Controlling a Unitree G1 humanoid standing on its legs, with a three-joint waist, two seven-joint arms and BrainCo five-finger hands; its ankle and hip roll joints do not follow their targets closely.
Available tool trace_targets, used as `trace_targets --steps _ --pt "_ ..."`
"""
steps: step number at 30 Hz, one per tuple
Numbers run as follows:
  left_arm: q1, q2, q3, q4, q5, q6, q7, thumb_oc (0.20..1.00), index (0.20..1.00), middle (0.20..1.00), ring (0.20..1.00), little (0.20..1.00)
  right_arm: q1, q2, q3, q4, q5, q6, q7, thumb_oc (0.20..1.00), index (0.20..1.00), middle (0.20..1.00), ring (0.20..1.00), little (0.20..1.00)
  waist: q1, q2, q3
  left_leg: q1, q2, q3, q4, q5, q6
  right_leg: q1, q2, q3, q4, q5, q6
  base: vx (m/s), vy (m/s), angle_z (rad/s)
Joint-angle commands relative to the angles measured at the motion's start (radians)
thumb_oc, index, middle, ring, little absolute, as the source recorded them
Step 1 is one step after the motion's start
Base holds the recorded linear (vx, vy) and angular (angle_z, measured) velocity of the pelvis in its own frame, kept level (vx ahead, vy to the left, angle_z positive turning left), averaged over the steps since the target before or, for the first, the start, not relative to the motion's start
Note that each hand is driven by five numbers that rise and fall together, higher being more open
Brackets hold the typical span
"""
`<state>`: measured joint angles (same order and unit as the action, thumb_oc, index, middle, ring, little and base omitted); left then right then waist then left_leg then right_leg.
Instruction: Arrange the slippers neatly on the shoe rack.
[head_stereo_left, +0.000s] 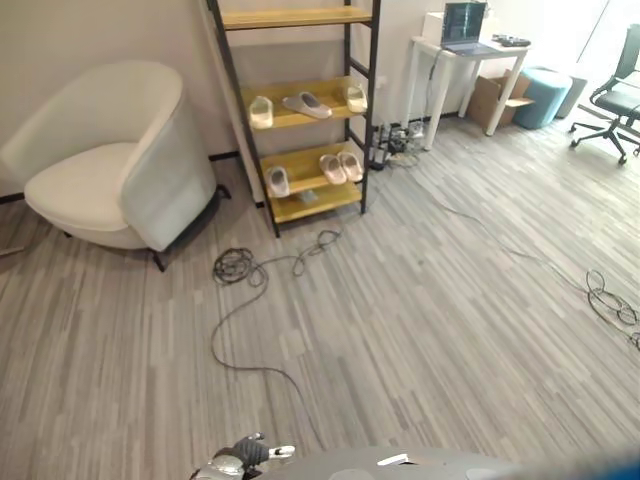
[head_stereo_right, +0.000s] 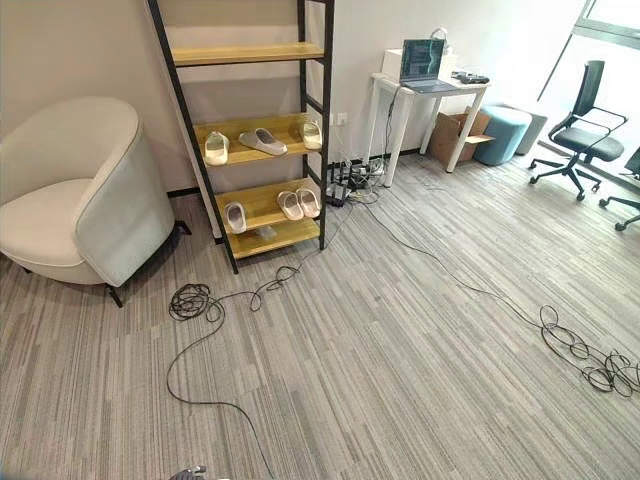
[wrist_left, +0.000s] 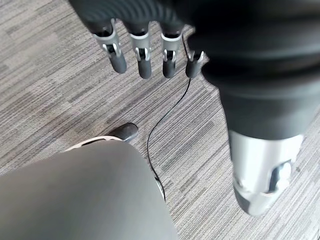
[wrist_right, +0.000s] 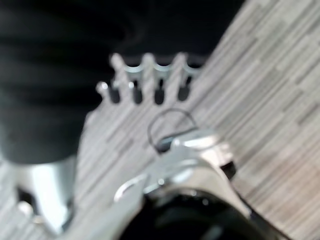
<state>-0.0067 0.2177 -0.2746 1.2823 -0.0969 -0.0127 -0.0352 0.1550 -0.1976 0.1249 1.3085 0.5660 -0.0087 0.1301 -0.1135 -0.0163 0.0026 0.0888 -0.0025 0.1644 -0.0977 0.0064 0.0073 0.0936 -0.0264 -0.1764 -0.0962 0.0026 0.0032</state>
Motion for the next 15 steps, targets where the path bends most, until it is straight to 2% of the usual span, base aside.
trace_targets --steps 1,10,13,15 --pt "-0.082 -0.048 -0.023 0.036 0.018 -0.026 0.017 1.000 1.000 1.000 1.000 1.000 -0.076 -0.008 -0.011 0.043 0.024 -0.016 -0.002 1.000 1.000 1.000 1.000 1.000 0.005 0.044 0.037 0.077 0.054 0.007 0.010 -0.063 -0.065 0.046 -0.012 -0.033 0.009 -0.074 0.081 0.00 0.000 0.00" --pt "-0.093 -0.033 -0.022 0.042 0.022 -0.021 0.028 1.000 1.000 1.000 1.000 1.000 -0.093 -0.020 -0.025 0.037 0.058 0.003 0.017 1.000 1.000 1.000 1.000 1.000 -0.010 0.051 0.051 0.085 0.081 0.022 0.015 -0.048 -0.080 0.018 0.004 -0.014 0.063 -0.100 0.060 0.00 -0.090 0.00" --pt "-0.102 -0.024 -0.020 0.031 0.015 -0.024 0.033 1.000 1.000 1.000 1.000 1.000 -0.099 -0.023 -0.016 0.046 0.046 0.011 0.031 1.000 1.000 1.000 1.000 1.000 -0.018 0.043 0.064 0.054 0.134 0.040 0.134 -0.054 -0.103 -0.003 0.022 0.016 0.104 -0.125 0.036 0.00 -0.221 -0.07" --pt "-0.102 -0.022 -0.026 0.019 0.016 -0.026 0.033 1.000 1.000 1.000 1.000 1.000 -0.096 -0.026 -0.005 0.048 0.025 0.015 0.037 1.000 1.000 1.000 1.000 1.000 -0.009 0.031 0.076 0.002 0.171 0.039 0.264 -0.028 -0.112 0.009 0.030 0.034 0.104 -0.130 0.019 0.02 -0.197 -0.17"
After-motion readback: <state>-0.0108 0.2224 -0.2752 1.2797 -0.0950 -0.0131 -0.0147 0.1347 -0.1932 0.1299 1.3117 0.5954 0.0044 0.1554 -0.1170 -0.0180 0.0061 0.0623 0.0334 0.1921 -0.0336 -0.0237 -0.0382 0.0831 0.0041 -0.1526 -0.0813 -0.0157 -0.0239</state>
